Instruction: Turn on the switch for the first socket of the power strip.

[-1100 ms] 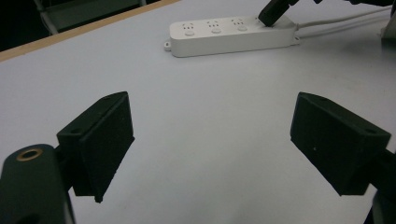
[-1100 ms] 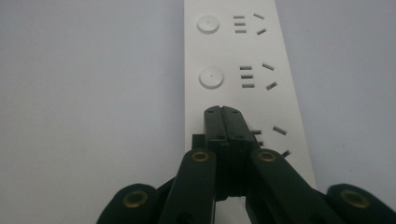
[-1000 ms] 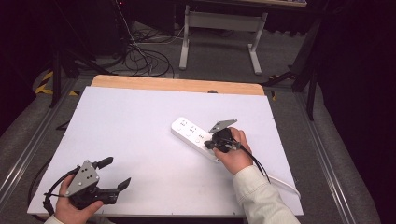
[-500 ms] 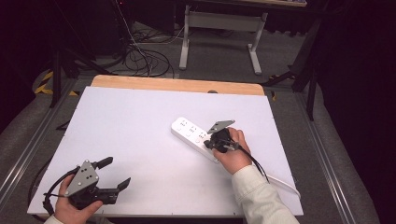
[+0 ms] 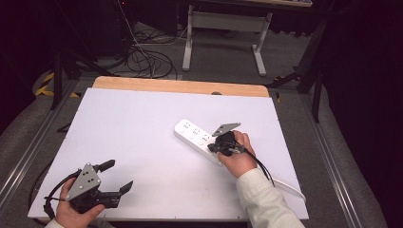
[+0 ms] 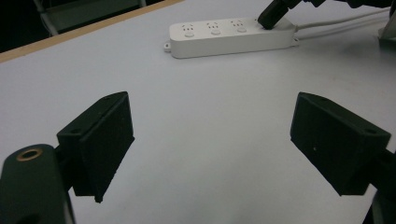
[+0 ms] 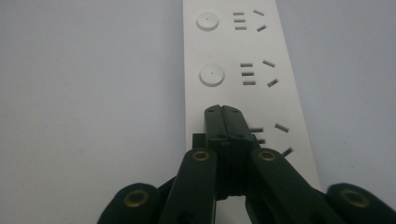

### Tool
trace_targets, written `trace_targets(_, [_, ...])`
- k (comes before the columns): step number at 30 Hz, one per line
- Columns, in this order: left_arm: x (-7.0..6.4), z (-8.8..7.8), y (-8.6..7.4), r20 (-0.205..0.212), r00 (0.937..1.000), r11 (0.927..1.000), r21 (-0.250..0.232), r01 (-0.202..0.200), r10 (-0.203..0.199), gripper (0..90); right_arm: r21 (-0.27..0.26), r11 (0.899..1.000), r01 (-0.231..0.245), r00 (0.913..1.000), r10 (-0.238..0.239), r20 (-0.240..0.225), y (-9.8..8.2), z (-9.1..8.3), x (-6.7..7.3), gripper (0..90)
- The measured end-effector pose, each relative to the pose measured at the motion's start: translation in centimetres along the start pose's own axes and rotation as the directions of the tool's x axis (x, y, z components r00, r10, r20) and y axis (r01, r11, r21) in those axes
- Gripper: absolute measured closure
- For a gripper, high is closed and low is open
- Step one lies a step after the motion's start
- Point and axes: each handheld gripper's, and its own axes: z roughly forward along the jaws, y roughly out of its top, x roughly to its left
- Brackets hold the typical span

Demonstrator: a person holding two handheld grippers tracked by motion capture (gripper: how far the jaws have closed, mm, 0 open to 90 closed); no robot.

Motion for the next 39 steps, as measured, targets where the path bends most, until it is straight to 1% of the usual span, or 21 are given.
trace_targets(3, [0.0,0.0,0.0,0.000,1.0000,1.0000,0.001,-0.001,0.001,14.0,0.002,1.000,0.002,0.9999,-0.002,0.013,0.1,0.0,0.1,90.0])
trace_targets(4, [0.1,0.0,0.0,-0.001,1.0000,1.0000,0.001,-0.001,0.001,14.0,-0.014,1.000,0.014,0.9998,-0.014,0.015,0.3,0.1,0.2,90.0])
trace_targets(6, [0.1,0.0,0.0,-0.002,1.0000,1.0000,-0.001,-0.005,0.005,14.0,-0.024,1.000,0.018,0.9996,-0.017,0.021,0.3,0.0,0.3,90.0])
trace_targets(7, [0.1,0.0,0.0,-0.004,1.0000,1.0000,-0.002,-0.005,0.005,14.0,-0.030,0.999,0.014,0.9998,-0.014,0.016,0.3,-0.1,0.3,90.0])
trace_targets(10, [0.2,0.0,0.0,-0.006,1.0000,1.0000,-0.001,0.000,0.000,14.1,-0.081,0.997,0.016,0.9997,-0.014,0.022,0.4,-0.8,0.4,90.0])
trace_targets(12, [0.2,0.0,0.0,-0.006,1.0000,1.0000,-0.002,0.000,0.000,14.0,-0.110,0.994,0.014,0.9998,-0.012,0.014,0.5,-1.3,0.5,90.0])
trace_targets(15, [0.1,0.0,0.0,-0.003,1.0000,1.0000,0.000,0.000,0.000,14.0,-0.131,0.991,0.017,0.9998,-0.016,0.011,0.8,-2.2,0.7,90.0])
trace_targets(20, [0.2,0.0,0.0,-0.006,1.0000,1.0000,-0.001,-0.001,0.001,14.0,-0.192,0.981,0.026,0.9997,-0.025,0.003,1.2,-3.6,0.9,90.0])
trace_targets(23, [0.2,0.1,0.0,-0.005,1.0000,1.0000,0.000,-0.002,0.002,14.0,-0.203,0.979,0.032,0.9995,-0.032,0.005,1.4,-4.2,1.0,90.0])
trace_targets(25, [0.2,0.1,0.0,-0.003,1.0000,1.0000,0.001,0.002,-0.002,14.0,-0.221,0.975,0.036,0.9993,-0.036,0.007,1.7,-4.8,1.3,90.0])
trace_targets(26, [0.2,0.1,0.1,-0.003,1.0000,1.0000,0.001,0.002,-0.002,14.0,-0.221,0.975,0.036,0.9993,-0.036,0.007,1.7,-4.8,1.3,90.0])
trace_targets(27, [0.2,0.2,0.1,0.000,1.0000,1.0000,0.002,0.003,-0.003,14.0,-0.234,0.971,0.041,0.9991,-0.041,0.008,1.8,-5.2,1.4,90.0])
trace_targets(29, [0.2,0.2,0.1,0.001,1.0000,1.0000,0.004,-0.001,0.001,14.1,-0.241,0.970,0.043,0.9991,-0.042,0.011,1.9,-5.4,1.5,90.0])
trace_targets(35, [0.3,0.1,0.0,0.002,1.0000,1.0000,0.000,0.003,-0.003,14.0,-0.244,0.969,0.038,0.9993,-0.036,0.012,1.9,-5.6,1.5,90.0])
trace_targets(37, [0.3,0.2,0.0,0.002,1.0000,1.0000,0.001,0.004,-0.004,14.0,-0.247,0.968,0.046,0.9989,-0.045,0.011,2.0,-5.5,1.4,90.0])
trace_targets(38, [0.2,0.2,0.1,0.002,1.0000,1.0000,0.001,0.004,-0.004,14.1,-0.251,0.967,0.054,0.9985,-0.052,0.016,2.0,-5.5,1.5,84.7])
trace_targets(39, [0.2,0.2,0.1,0.002,1.0000,1.0000,0.001,0.004,-0.004,14.1,-0.251,0.967,0.054,0.9985,-0.052,0.016,2.0,-5.5,1.5,84.7])
